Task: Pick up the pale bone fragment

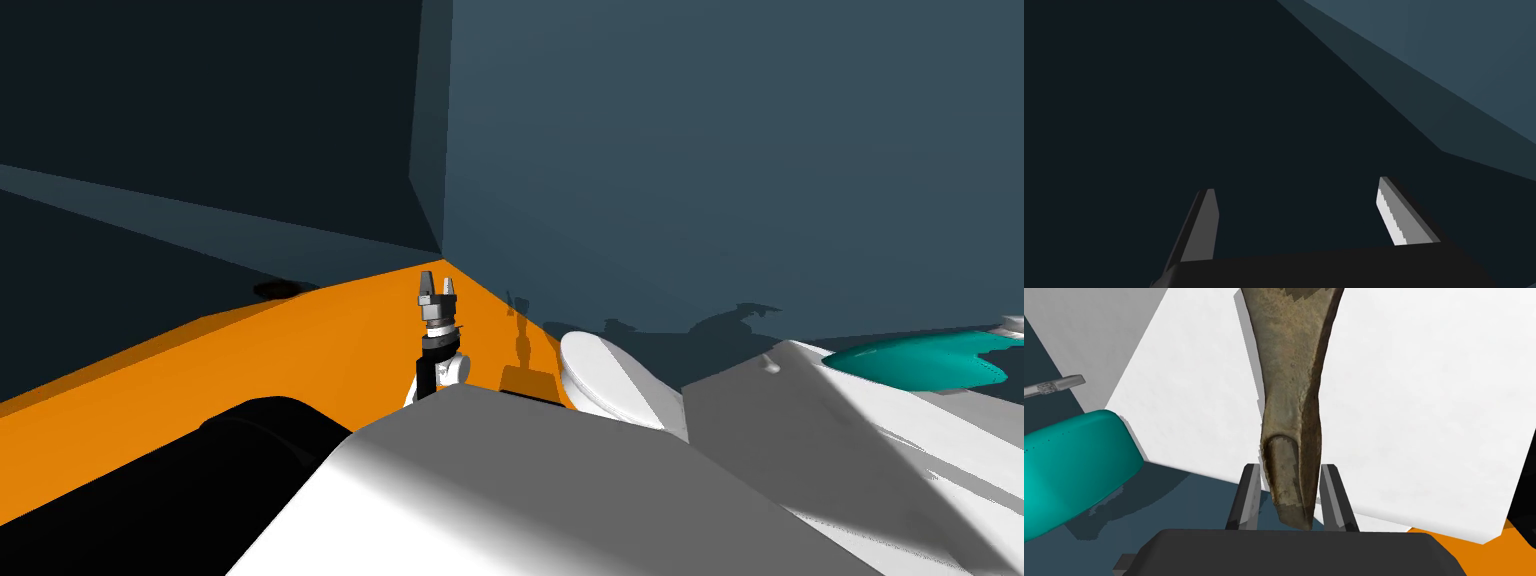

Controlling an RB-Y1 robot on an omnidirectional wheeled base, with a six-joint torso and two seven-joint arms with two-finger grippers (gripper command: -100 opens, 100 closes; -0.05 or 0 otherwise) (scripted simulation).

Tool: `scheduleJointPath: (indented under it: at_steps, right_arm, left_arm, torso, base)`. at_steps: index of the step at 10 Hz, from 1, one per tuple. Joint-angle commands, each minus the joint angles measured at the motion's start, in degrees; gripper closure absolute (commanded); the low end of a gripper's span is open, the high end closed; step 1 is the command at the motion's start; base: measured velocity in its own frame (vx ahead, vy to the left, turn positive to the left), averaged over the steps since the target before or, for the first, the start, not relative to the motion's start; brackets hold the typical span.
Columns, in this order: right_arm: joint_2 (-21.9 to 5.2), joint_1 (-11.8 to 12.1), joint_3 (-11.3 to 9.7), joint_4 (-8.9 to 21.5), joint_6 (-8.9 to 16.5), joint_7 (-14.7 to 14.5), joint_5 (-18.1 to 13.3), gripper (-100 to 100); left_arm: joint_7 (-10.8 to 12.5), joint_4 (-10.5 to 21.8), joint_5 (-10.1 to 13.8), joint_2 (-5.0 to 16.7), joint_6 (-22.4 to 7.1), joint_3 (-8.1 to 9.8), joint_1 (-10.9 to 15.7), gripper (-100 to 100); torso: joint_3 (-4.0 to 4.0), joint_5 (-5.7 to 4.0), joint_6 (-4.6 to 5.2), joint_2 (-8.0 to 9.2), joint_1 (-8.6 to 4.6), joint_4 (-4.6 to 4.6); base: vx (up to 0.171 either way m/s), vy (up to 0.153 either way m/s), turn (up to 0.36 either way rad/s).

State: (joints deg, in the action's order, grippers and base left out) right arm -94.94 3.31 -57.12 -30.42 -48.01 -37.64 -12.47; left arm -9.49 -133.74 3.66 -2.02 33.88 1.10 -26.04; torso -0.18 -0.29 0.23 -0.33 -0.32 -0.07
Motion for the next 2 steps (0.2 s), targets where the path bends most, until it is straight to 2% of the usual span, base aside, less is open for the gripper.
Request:
scheduleJointPath:
  at_steps: [1, 2]
  right_arm:
    - [0.0, 0.0, 0.0, 0.0, 0.0, 0.0, 0.0, 100]
    - [-0.1, 0.0, 0.0, 0.0, -0.1, -0.3, 0.0, 0]
  left_arm:
    - [0.0, 0.0, 0.0, 0.0, 0.0, 0.0, 0.0, 0]
    - [0.0, 0.0, 0.0, 0.0, 0.0, -0.01, 0.0, 0]
  torso:
    - [0.0, 0.0, 0.0, 0.0, 0.0, 0.0]
    - [0.08, -0.03, -0.15, 0.17, -0.04, 0.02]
  base:
    - [0.066, 0.014, -0.08]
    - [0.009, 0.003, 0.01]
